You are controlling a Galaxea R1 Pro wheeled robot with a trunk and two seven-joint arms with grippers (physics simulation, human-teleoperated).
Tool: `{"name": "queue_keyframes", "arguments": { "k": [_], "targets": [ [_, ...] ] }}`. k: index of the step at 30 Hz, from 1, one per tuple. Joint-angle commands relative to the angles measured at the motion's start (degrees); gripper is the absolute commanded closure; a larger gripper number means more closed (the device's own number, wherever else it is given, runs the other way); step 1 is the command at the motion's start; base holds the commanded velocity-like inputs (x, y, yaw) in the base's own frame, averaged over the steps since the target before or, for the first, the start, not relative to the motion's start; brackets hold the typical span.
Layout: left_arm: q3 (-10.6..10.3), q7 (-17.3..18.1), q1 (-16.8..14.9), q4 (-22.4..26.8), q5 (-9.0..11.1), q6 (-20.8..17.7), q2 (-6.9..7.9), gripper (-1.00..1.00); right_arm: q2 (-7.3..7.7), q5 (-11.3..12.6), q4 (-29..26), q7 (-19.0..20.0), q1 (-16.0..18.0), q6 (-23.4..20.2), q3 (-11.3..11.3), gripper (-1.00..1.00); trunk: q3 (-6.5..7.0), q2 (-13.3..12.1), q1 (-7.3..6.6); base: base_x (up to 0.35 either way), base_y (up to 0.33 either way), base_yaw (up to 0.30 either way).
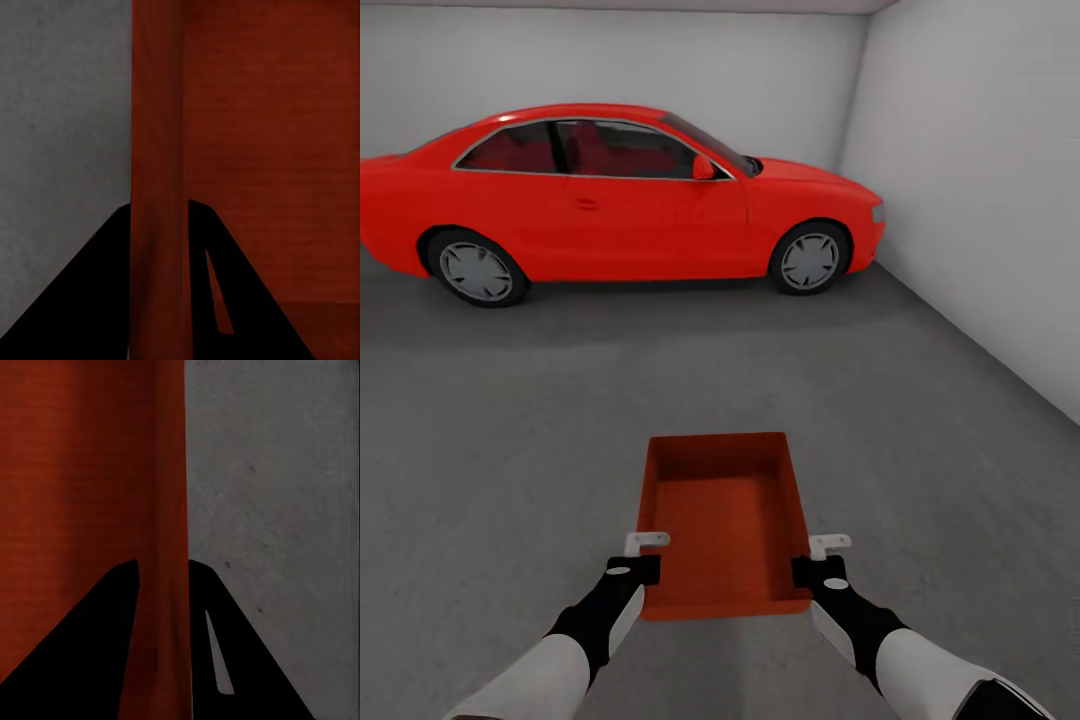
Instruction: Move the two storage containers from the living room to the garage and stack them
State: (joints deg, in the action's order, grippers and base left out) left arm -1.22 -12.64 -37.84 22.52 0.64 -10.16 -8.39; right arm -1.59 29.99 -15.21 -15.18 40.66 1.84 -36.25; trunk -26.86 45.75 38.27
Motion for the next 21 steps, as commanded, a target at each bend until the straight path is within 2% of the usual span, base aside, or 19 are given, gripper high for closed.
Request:
{"name": "queue_keyframes", "arguments": {
  "k": [1,10,21],
  "targets": [
    [-0.3,-0.5,0.0,0.0,0.3,-0.5,0.75,1.00,3.17,-0.7,-0.3,-0.2,0.1,0.2,4.9,1.00,-0.08,0.0,0.04,0.323,0.000,-0.210],
    [-0.3,-0.5,0.0,0.0,0.3,-0.5,0.75,1.00,3.72,-0.7,-0.3,-0.2,0.1,0.3,4.9,1.00,-0.10,0.0,0.04,0.323,0.000,-0.052],
    [-0.3,-0.6,0.0,0.0,0.3,-0.5,0.75,1.00,3.79,-0.7,-0.3,-0.4,0.1,0.3,4.8,1.00,-0.11,0.0,0.04,0.323,0.000,-0.250]
  ]
}}
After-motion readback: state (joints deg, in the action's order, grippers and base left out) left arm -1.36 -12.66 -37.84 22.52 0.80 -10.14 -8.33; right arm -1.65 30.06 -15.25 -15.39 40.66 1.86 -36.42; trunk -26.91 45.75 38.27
